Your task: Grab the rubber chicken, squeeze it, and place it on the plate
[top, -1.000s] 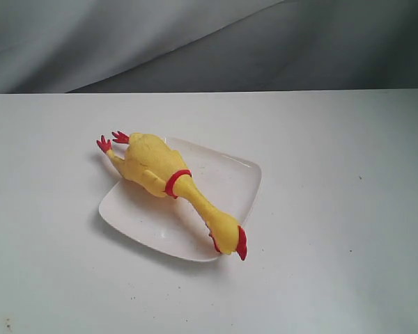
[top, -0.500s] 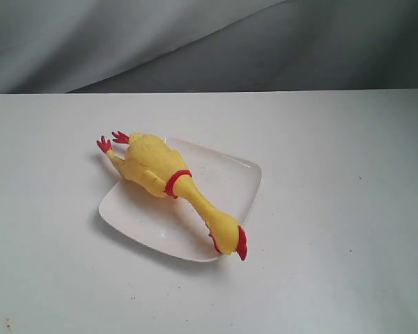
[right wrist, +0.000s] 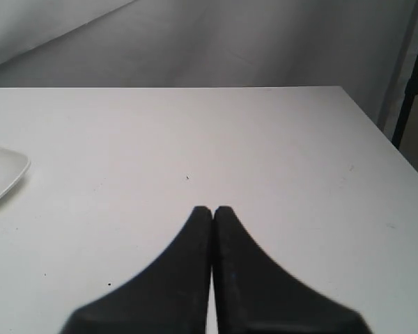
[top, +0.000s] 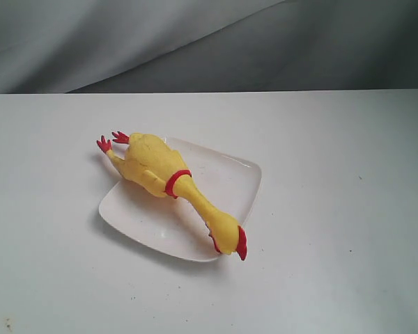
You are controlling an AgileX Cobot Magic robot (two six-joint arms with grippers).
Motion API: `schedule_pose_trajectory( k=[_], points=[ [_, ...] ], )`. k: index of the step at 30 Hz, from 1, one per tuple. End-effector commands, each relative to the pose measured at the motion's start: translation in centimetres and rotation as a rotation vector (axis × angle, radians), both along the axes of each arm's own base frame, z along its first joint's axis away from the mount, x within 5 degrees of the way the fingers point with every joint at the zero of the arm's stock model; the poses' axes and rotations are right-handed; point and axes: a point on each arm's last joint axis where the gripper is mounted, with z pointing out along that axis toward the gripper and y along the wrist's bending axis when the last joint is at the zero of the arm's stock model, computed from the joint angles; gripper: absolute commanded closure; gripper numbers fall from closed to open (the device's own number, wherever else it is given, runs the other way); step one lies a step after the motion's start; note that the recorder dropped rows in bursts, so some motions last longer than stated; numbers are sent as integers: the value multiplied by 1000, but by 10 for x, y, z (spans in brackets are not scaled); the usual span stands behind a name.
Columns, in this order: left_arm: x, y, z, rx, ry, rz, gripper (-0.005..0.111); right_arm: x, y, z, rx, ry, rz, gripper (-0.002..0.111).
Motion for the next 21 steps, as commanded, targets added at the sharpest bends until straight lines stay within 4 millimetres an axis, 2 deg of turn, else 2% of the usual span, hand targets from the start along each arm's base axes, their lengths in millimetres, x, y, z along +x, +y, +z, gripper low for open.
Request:
schedule_pose_trajectory(
  k=[1, 5, 12, 21],
  points=[
    [-2, 0, 1, -10, -4, -6, 107, 0, -1, -1, -10, 2, -7, 108],
    [-2, 0, 1, -9, -4, 0, 107, 0, -1, -1, -10, 2, -7, 108],
    [5, -15, 2, -1, -11, 285, 107, 0, -1, -1, -10, 2, -7, 108],
    [5, -16, 2, 0, -11, 300, 107, 0, -1, -1, -10, 2, -7, 108]
  ],
)
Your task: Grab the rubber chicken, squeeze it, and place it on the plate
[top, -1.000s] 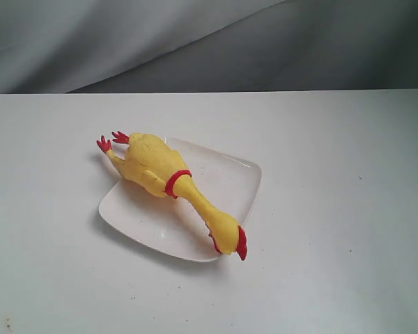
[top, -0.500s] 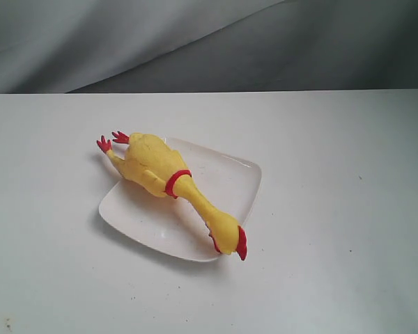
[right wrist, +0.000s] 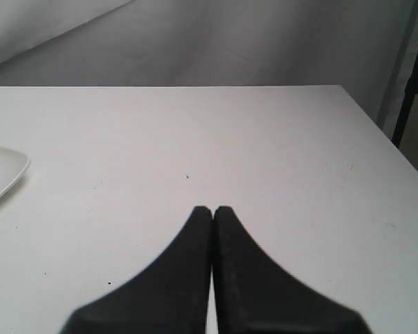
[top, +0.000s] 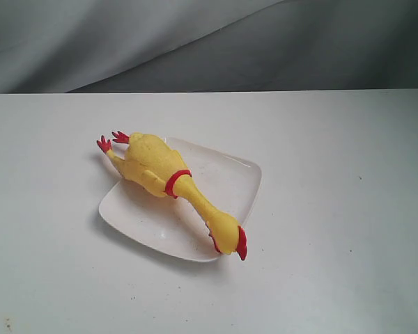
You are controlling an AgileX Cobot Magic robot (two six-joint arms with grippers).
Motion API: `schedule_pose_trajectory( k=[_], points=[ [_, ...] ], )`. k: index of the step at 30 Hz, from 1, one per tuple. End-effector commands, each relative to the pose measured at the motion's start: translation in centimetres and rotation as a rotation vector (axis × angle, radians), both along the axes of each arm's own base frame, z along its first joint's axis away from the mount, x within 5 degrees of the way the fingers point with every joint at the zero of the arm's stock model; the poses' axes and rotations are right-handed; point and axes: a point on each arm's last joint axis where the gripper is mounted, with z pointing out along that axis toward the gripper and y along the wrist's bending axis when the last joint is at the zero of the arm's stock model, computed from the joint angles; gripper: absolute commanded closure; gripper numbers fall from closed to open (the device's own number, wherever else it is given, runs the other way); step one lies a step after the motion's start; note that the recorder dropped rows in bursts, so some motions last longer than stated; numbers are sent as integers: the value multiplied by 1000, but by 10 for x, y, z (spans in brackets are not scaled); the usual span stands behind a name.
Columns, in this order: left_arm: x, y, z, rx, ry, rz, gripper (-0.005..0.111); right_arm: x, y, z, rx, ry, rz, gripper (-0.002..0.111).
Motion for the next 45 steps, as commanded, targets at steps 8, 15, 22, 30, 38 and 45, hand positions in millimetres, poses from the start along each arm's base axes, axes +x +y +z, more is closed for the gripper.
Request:
schedule_pose_trajectory(
  k=[8, 15, 22, 30, 38, 45],
  points=[
    [0, 8, 19, 94, -232, 90, 107, 0, -1, -1, -8, -1, -7, 108],
    [20, 23, 21, 106, -449, 240, 107, 0, -1, -1, -8, -1, -7, 108],
    [59, 34, -26, 68, -356, 312, 107, 0, -1, -1, -8, -1, -7, 108],
    [91, 39, -87, 73, -226, 315, 107, 0, -1, -1, -8, -1, -7, 108],
    [105, 41, -138, 28, -68, 322, 107, 0, -1, -1, -8, -1, -7, 108],
    [110, 42, -167, 35, 14, 321, 107, 0, -1, -1, -8, -1, -7, 108]
  ],
)
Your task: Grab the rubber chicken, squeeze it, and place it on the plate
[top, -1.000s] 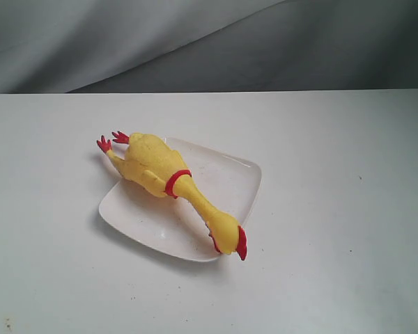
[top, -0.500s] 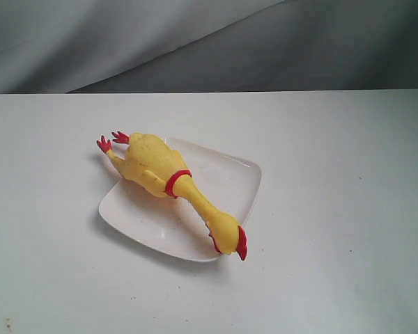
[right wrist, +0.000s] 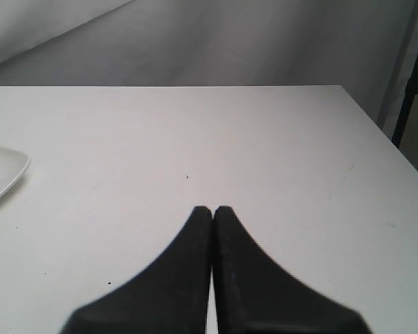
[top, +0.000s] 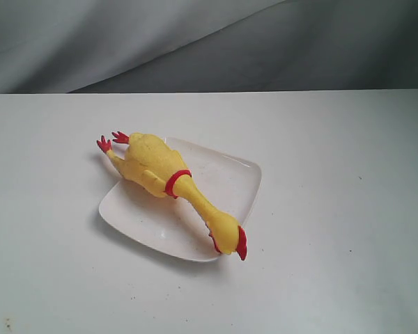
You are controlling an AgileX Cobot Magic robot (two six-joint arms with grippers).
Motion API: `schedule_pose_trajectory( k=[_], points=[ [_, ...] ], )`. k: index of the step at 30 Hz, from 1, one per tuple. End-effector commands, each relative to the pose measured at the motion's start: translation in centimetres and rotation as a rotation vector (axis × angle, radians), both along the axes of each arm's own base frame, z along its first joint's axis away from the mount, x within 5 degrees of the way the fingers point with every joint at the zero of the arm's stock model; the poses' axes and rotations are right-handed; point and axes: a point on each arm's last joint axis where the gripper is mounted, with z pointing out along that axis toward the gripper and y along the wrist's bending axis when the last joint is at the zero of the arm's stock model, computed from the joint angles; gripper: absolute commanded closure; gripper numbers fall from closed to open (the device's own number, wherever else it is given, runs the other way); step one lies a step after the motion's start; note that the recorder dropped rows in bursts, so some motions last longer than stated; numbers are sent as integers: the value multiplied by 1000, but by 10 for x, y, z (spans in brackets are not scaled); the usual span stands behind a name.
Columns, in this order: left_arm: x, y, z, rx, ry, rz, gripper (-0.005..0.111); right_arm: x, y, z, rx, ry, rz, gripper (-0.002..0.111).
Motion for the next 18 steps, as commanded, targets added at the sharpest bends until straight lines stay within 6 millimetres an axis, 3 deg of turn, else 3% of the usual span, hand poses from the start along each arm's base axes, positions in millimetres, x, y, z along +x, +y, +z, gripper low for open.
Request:
schedule_pose_trajectory(
  k=[1, 7, 18],
  points=[
    [2, 0, -17, -10, 29, 3, 107, 0, -1, -1, -8, -1, -7, 108],
    [1, 0, -25, -22, 113, 2, 107, 0, -1, -1, -8, -1, -7, 108],
    [1, 0, -25, -22, 110, 2, 107, 0, -1, -1, -8, -1, -7, 108]
  ],
)
